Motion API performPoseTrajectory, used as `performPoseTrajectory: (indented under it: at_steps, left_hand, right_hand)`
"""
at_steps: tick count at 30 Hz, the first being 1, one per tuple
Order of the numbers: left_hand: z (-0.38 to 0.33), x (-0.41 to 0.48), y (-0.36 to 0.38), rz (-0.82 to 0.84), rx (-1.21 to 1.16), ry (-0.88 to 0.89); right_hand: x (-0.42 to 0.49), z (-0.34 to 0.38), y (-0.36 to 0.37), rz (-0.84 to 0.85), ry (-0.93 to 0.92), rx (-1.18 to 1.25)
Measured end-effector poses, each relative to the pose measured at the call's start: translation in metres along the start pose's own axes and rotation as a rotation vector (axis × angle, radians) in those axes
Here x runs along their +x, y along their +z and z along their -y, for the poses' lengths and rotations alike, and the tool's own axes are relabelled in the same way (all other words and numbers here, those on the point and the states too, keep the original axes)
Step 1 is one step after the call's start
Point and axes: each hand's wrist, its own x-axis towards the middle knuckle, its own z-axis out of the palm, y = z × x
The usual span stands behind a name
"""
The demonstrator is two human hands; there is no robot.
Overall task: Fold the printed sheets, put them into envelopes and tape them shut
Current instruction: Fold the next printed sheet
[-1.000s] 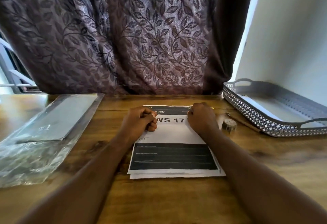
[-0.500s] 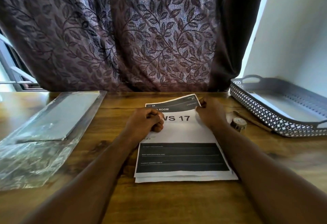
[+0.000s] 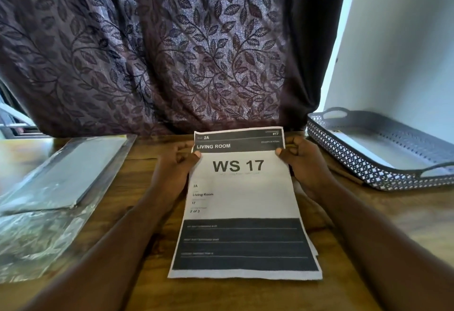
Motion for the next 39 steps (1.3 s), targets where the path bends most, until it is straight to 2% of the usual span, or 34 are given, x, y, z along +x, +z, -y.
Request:
performPoseTrajectory:
  at_steps: [5, 8, 11, 17, 29, 36, 39]
  left_hand:
    - [0.000, -0.002, -0.003, 0.001, -0.153, -0.089]
    - [-0.001, -0.006, -0.003, 0.019, -0.153, -0.088]
    - [-0.004, -0.009, -0.003, 0.017, -0.121, -0.076]
    - [-0.009, -0.010, -0.006, 0.069, -0.125, -0.080]
    - [-0.007, -0.010, -0.007, 0.017, -0.338, -0.089]
    - [-0.011, -0.011, -0.009, 0.081, -0.400, -0.166]
    - [-0.004, -0.007, -0.009, 0.011, -0.281, -0.125]
  right_hand:
    - [0.001, -0.001, 0.001, 0.057, -0.016, 0.000]
    - [0.002, -0.002, 0.000, 0.115, -0.001, 0.012]
    - [0.003, -0.002, -0.001, 0.162, 0.051, 0.088]
    - [0.000, -0.002, -0.001, 0.144, 0.127, 0.233]
    - [0.000, 0.002, -0.004, 0.237, 0.262, 0.427]
    - [0.003, -0.001, -0.008, 0.275, 0.256, 0.383]
    - [0.001, 0.001, -0.009, 0.282, 0.294, 0.340]
